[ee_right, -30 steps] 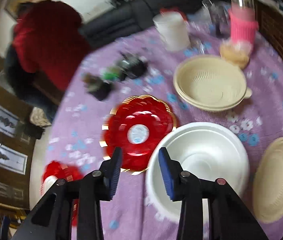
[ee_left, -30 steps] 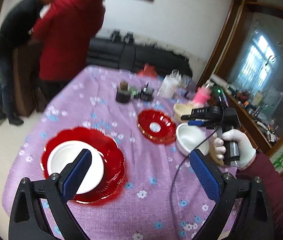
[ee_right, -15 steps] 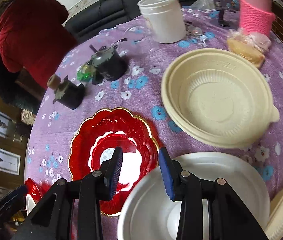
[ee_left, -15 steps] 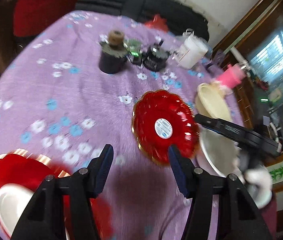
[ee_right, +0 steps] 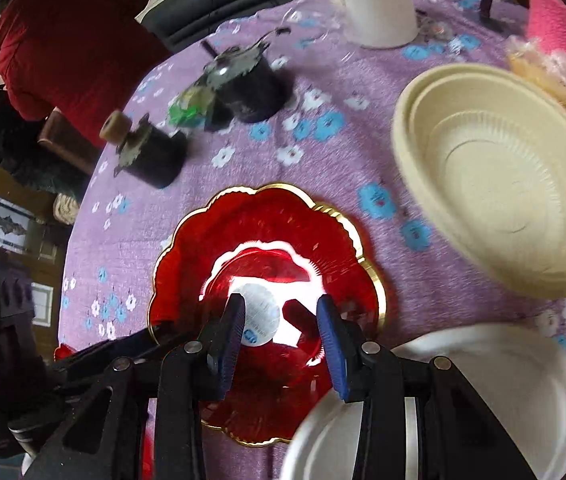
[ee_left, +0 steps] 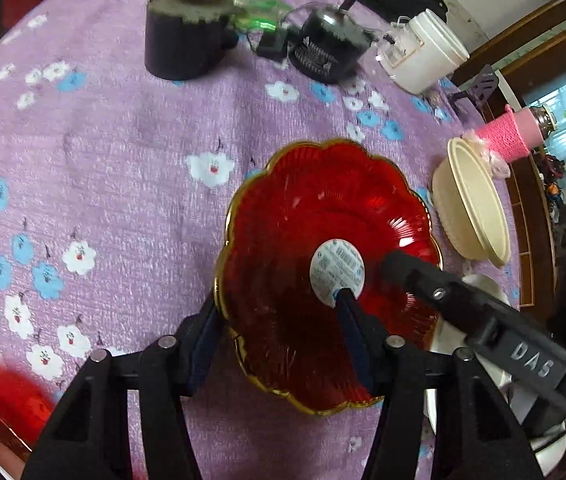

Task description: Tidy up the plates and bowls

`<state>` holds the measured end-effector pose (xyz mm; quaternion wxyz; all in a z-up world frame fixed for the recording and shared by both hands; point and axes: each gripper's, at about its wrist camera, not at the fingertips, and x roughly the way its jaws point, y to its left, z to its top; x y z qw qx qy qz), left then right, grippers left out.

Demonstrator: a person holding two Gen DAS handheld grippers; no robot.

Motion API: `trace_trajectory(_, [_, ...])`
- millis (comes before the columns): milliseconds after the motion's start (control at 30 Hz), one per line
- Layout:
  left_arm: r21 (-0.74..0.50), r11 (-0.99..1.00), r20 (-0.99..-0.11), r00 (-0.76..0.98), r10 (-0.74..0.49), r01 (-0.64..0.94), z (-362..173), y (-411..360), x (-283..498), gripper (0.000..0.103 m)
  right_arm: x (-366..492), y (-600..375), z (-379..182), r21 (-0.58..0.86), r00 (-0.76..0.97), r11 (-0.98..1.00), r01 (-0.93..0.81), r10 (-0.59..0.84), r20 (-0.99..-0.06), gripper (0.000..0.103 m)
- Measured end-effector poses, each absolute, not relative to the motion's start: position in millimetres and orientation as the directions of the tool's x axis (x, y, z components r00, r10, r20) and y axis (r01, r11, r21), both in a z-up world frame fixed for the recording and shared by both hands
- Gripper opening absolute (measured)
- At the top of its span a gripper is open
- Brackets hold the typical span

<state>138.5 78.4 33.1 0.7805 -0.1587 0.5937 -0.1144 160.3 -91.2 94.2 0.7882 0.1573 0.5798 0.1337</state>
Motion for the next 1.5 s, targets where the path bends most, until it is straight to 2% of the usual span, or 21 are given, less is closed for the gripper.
trace_trajectory(33, [-0.381, 0.924, -0.891, 0.267, -0.366, -0.006, 33.6, 76.7, 138.3, 0.046, 159.7, -88.2, 93.4, 0.406, 0.288, 0.913, -0.037, 0.399, -0.871, 0.020])
trace_trajectory(67, [-0.378, 0.926, -0.892, 0.270, -0.362, -0.007, 34.0, 76.8, 137.4, 0.043, 158.7, -83.6, 92.1, 0.408, 0.279, 0.911, -0.051, 0.406, -0.870, 0.017])
trace_trajectory(100, [-0.371, 0.929, -0.895, 0.270, -0.354, -0.012, 33.9, 77.5, 136.9, 0.039, 157.7, -80.1, 92.3, 0.407, 0.276, 0.912, -0.062, 0.407, -0.871, 0.017])
trace_trajectory(233, [-0.433, 0.899, -0.877, 0.258, -0.405, -0.061, 31.9, 90.6, 139.9, 0.039, 155.3, -79.1, 115.6, 0.370, 0.358, 0.924, -0.099, 0.381, -0.853, 0.017])
trace_trajectory(267, [-0.444, 0.894, -0.873, 0.257, -0.416, -0.063, 31.7, 92.1, 140.9, 0.039, 156.6, -83.5, 122.7, 0.346, 0.381, 0.934, -0.090, 0.354, -0.854, 0.022])
trace_trajectory(333, [-0.448, 0.893, -0.869, 0.257, -0.422, -0.046, 32.3, 91.4, 142.5, 0.039, 159.9, -92.9, 129.7, 0.301, 0.404, 0.952, -0.058, 0.298, -0.865, 0.042])
trace_trajectory(500, [-0.440, 0.898, -0.871, 0.254, -0.420, -0.022, 31.8, 85.0, 146.1, 0.039, 171.9, -110.4, 114.2, 0.214, 0.347, 0.977, -0.012, 0.205, -0.915, 0.044])
trace_trajectory(633, [-0.442, 0.897, -0.869, 0.258, -0.422, -0.023, 30.8, 83.7, 148.5, 0.039, 176.6, -109.7, 98.1, 0.195, 0.307, 0.980, -0.034, 0.196, -0.931, 0.044])
trace_trajectory(700, [-0.443, 0.896, -0.868, 0.263, -0.421, -0.029, 29.6, 80.6, 151.1, 0.041, 179.3, -105.1, 94.8, 0.205, 0.301, 0.977, -0.064, 0.215, -0.929, 0.042])
trace_trajectory(767, [-0.432, 0.901, -0.873, 0.265, -0.408, -0.034, 29.3, 78.2, 152.8, 0.041, 179.1, -102.1, 94.3, 0.172, 0.308, 0.983, -0.065, 0.184, -0.933, 0.033])
trace_trajectory(800, [-0.413, 0.910, -0.881, 0.269, -0.389, -0.037, 30.1, 77.8, 152.8, 0.041, 178.7, -101.6, 94.4, 0.160, 0.313, 0.985, -0.063, 0.172, -0.934, 0.023])
trace_trajectory(833, [-0.397, 0.917, -0.886, 0.279, -0.371, -0.042, 31.4, 79.0, 152.0, 0.041, 177.8, -103.0, 95.1, 0.160, 0.321, 0.985, -0.060, 0.171, -0.931, 0.019])
trace_trajectory(933, [-0.391, 0.919, -0.883, 0.303, -0.360, -0.048, 36.5, 85.9, 147.4, 0.028, 172.2, -108.0, 99.7, 0.198, 0.348, 0.979, -0.052, 0.204, -0.915, 0.016])
trace_trajectory(1267, [-0.369, 0.928, -0.837, 0.450, -0.311, -0.046, 94.4, 118.8, 99.7, 0.028, 134.7, -81.4, 151.0, 0.226, 0.463, 0.966, -0.126, 0.259, -0.848, 0.014])
trace_trajectory(1500, [-0.309, 0.947, -0.789, 0.579, -0.206, -0.085, 137.1, 173.7, 15.4, 0.028, 86.2, -26.3, 184.3, 0.298, 0.486, 0.923, -0.243, 0.381, -0.787, 0.014])
